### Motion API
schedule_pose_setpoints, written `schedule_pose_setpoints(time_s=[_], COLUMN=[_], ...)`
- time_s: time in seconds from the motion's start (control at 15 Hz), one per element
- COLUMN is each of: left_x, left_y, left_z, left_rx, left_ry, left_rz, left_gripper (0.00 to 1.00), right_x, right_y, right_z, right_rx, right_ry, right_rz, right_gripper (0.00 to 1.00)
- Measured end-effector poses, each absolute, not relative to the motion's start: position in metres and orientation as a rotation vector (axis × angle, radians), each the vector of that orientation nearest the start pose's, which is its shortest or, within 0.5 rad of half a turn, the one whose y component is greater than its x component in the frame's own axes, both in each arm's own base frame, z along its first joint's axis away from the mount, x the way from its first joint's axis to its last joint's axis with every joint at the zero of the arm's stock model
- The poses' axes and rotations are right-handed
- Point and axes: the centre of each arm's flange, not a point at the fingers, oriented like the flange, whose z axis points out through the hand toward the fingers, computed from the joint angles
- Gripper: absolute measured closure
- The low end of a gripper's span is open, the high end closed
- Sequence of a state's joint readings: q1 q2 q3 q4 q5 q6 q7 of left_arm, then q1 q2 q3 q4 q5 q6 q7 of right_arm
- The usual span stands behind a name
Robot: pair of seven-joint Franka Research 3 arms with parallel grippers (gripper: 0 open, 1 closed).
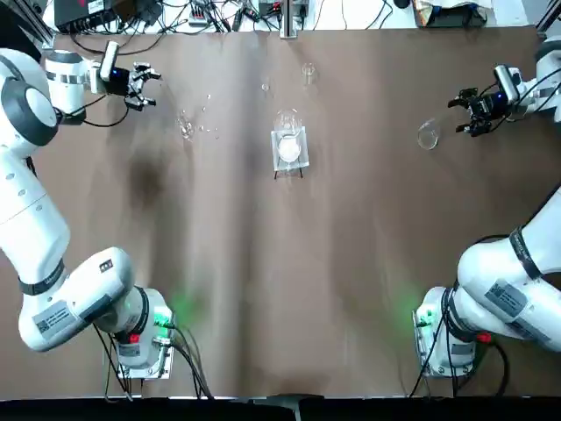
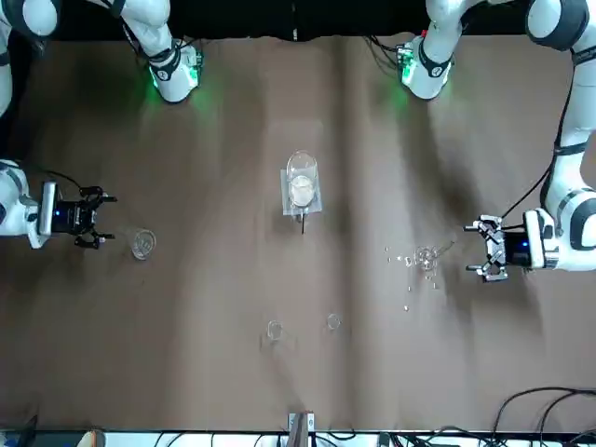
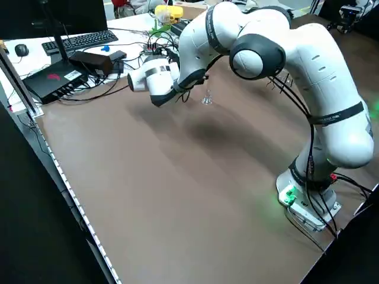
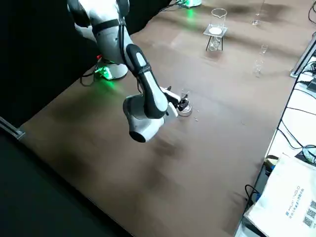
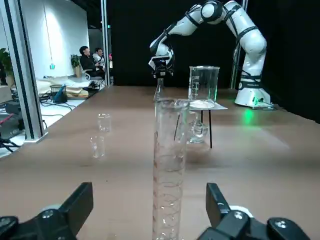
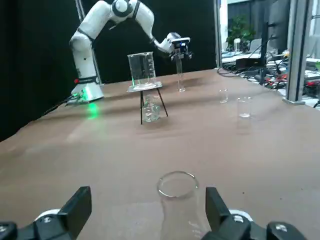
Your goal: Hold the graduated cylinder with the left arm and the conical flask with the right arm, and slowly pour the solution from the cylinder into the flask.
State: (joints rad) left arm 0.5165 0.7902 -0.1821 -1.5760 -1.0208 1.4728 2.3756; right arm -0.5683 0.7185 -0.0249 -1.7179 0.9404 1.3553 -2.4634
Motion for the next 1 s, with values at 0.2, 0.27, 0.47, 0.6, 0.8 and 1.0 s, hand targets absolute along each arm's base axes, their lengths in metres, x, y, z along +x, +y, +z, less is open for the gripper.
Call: schedule_pose_setpoints(time_s=[0.2,0.27,0.47,0.6,0.8,1.0], left_x=[0.621,0.620,0.619,0.618,0.618,0.618], left_y=[0.109,0.105,0.100,0.098,0.095,0.089], left_z=[0.190,0.187,0.179,0.175,0.172,0.171], left_rx=[1.313,1.312,1.313,1.312,1.307,1.300], left_ry=[-1.350,-1.349,-1.340,-1.334,-1.333,-1.334], left_rz=[1.039,1.032,1.022,1.018,1.012,1.005], left_gripper=[0.00,0.00,0.00,0.01,0.02,0.02], right_x=[0.524,0.524,0.522,0.521,0.520,0.519], right_y=[-0.232,-0.231,-0.229,-0.224,-0.218,-0.214], right_z=[0.168,0.165,0.158,0.152,0.143,0.136], right_rx=[-1.399,-1.398,-1.392,-1.369,-1.336,-1.317], right_ry=[-1.271,-1.266,-1.247,-1.222,-1.205,-1.196], right_rz=[-0.988,-0.989,-0.990,-1.003,-1.037,-1.046], right_gripper=[0.00,0.00,0.00,0.00,0.00,0.01])
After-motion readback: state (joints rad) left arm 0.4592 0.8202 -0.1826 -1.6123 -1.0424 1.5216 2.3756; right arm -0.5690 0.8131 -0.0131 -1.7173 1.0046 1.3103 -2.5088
